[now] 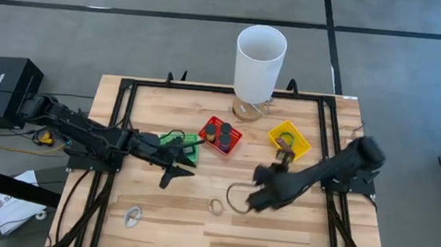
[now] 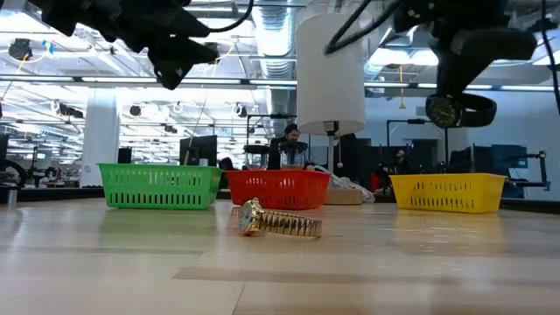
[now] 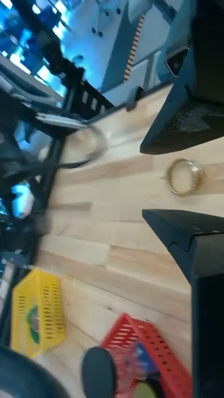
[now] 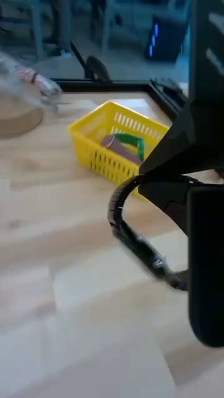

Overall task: Pick & Place Office items
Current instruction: Put the black watch into the yellow bin

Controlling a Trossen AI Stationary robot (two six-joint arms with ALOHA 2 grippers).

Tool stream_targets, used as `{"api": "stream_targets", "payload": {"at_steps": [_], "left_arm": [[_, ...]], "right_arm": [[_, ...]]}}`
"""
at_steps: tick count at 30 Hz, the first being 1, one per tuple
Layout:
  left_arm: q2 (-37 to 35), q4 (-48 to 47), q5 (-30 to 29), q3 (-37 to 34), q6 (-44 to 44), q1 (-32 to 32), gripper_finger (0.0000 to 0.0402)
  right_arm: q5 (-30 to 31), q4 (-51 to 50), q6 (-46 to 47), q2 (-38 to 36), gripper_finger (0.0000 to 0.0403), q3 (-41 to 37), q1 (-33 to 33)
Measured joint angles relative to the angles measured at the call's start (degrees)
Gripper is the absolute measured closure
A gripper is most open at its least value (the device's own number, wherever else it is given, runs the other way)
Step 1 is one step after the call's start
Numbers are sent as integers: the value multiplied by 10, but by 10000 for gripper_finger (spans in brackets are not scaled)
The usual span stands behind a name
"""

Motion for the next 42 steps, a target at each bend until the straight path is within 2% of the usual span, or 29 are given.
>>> {"api": "stream_targets", "payload": {"at_steps": [4, 9, 12, 17, 26, 39, 42], "left_arm": [[10, 2, -1, 1, 4, -11, 253], [24, 4, -21, 0, 4, -20, 253], [31, 6, -26, 0, 3, -19, 253], [30, 11, -33, 0, 2, -19, 253], [30, 20, -35, 0, 2, -19, 253], [30, 31, -35, 0, 5, -18, 253], [30, 35, -35, 0, 6, -18, 253]], "right_arm": [[9, 98, -5, -125, 392, -128, -31], [15, 223, -51, -253, 394, -278, -104], [27, 276, -65, -306, 394, -344, -159], [65, 290, -67, -353, 390, -402, -238], [49, 323, -60, -335, 384, -409, -308], [32, 329, -48, -225, 372, -408, -334], [6, 317, -45, -210, 356, -399, -341]]}}
